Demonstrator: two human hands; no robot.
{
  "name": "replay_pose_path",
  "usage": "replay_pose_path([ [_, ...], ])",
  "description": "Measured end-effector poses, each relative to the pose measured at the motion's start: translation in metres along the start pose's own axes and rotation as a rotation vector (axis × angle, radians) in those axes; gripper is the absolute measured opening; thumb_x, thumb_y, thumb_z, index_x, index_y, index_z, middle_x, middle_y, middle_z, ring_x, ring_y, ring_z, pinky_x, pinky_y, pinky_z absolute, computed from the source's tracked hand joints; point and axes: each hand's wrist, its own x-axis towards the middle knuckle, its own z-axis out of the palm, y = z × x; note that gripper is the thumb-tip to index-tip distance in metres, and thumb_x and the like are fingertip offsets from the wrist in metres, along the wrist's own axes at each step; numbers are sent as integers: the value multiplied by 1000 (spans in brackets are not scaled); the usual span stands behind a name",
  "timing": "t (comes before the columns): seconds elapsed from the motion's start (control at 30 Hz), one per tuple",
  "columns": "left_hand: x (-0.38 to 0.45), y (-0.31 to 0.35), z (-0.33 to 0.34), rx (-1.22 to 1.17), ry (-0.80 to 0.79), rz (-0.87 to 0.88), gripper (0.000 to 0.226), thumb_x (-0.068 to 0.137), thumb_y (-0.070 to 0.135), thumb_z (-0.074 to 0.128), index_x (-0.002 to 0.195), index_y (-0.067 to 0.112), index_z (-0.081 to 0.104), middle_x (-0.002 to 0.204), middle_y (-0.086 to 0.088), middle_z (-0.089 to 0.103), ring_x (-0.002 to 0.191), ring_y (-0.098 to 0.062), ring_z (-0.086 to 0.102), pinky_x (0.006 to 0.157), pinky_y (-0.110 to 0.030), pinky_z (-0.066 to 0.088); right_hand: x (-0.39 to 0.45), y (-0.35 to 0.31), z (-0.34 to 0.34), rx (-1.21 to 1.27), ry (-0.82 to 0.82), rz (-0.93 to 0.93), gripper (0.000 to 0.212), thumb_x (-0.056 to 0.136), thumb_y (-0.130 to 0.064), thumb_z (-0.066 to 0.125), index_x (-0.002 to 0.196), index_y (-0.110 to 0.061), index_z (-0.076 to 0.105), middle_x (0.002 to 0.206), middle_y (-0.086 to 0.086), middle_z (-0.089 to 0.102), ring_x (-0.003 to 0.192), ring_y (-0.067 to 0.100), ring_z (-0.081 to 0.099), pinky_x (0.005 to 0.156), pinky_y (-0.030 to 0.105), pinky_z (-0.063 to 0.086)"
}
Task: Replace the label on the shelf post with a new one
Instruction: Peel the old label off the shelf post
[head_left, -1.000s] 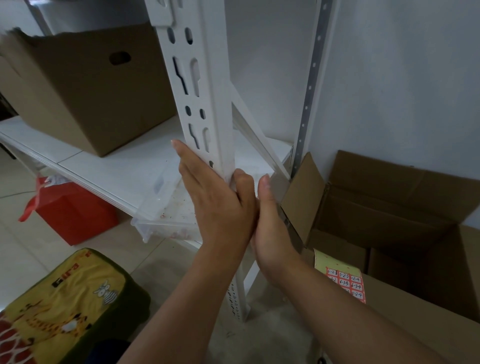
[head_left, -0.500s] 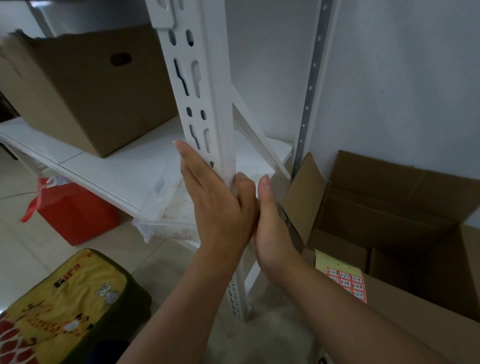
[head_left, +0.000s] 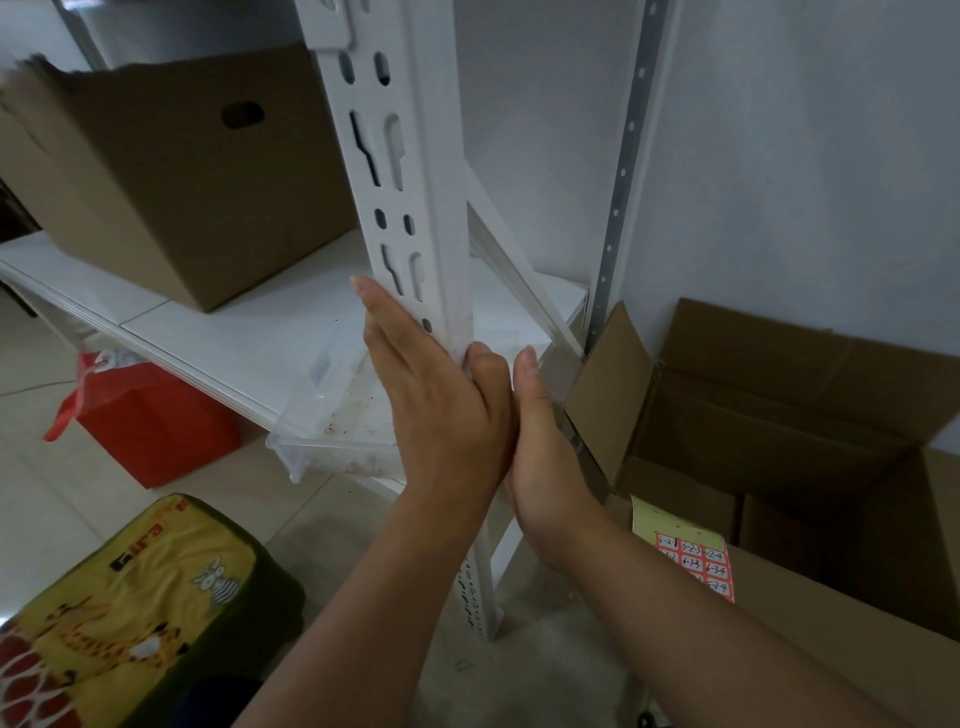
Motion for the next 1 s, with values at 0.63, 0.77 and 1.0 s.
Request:
replay_pose_path([
  [0.63,3,9,5,-170,124,-37,70,90,38,45,146,10,14,133,8,29,116,-6,39,88,-9,36,-1,-3,2,48,-1,-38,48,72,-62,25,78,-39,66,76,-27,71,82,-14,64,77,7,50],
  [0.77,1,8,6,-148,115,-29,69,89,31,45,146,10,13,129,13,25,113,-1,37,88,-11,35,-1,-2,1,38,3,-38,48,70,-64,25,79,-40,66,75,-27,70,81,-14,64,74,6,50],
  [1.0,1,3,7,-112,107,-21,72,89,29,48,148,6,12,126,15,22,112,18,28,89,-2,28,-1,-2,2,39,-2,-29,47,73,-64,26,79,-40,66,77,-28,70,83,-15,63,75,5,48],
])
